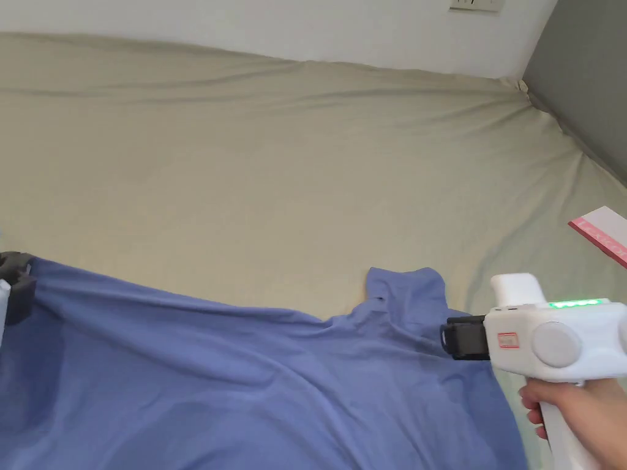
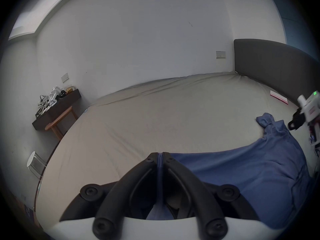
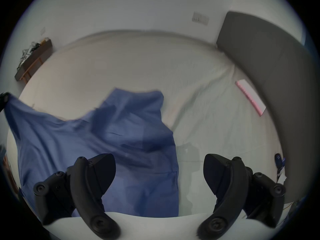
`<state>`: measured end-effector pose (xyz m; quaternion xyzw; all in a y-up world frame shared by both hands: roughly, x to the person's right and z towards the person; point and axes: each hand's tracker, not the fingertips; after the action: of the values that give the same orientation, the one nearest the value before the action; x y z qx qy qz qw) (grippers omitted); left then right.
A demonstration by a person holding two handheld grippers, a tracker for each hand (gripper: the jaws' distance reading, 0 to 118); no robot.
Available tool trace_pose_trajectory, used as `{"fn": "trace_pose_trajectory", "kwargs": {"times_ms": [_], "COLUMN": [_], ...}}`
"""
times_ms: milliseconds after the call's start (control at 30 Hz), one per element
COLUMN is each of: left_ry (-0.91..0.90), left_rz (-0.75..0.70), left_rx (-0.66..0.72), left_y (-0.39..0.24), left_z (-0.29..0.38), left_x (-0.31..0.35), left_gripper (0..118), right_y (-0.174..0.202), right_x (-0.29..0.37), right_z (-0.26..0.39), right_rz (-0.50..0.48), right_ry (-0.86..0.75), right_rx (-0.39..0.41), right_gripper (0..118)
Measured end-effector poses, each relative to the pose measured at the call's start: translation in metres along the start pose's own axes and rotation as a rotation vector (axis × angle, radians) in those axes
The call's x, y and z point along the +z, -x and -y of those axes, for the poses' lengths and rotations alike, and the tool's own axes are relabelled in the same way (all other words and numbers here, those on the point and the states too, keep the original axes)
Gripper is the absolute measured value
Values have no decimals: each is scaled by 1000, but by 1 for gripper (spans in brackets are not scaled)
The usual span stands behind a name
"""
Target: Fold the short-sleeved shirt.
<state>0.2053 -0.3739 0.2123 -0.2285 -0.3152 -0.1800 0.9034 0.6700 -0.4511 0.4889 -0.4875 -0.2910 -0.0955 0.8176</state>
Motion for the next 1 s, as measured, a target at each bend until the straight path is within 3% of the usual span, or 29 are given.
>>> {"fn": "trace_pose_trajectory", "kwargs": {"times_ms": [167, 267, 333, 400, 467, 533, 900, 1000], "left_ry": [1, 23, 33, 37, 38, 23, -183, -259], "left_rz": [1, -13, -9, -10, -12, -33, -120, -139], "left_rx": [13, 8, 13, 15, 14, 1, 29, 46], "left_y": [2, 0, 1, 0, -1, -2, 20, 30], "left_z": [16, 24, 27, 29, 29, 27, -29, -52], "left_x": [20, 22, 21, 21, 23, 29, 122, 158], "left_gripper": [2, 1, 1, 2, 2, 1, 1, 2], "right_y": [-10, -3, 3, 14, 30, 30, 0, -5], "right_x": [-58, -49, -40, -27, -17, -10, 197, 253], "right_z": [6, 12, 13, 8, 5, 0, -7, -1], "right_rz": [1, -2, -22, -79, -17, 22, -2, -7], "right_ry": [157, 97, 69, 47, 11, -7, -498, -601], "right_rx": [-118, -117, -62, -31, 70, 113, 41, 52], "right_gripper": [107, 101, 63, 5, 5, 5, 5, 5]}}
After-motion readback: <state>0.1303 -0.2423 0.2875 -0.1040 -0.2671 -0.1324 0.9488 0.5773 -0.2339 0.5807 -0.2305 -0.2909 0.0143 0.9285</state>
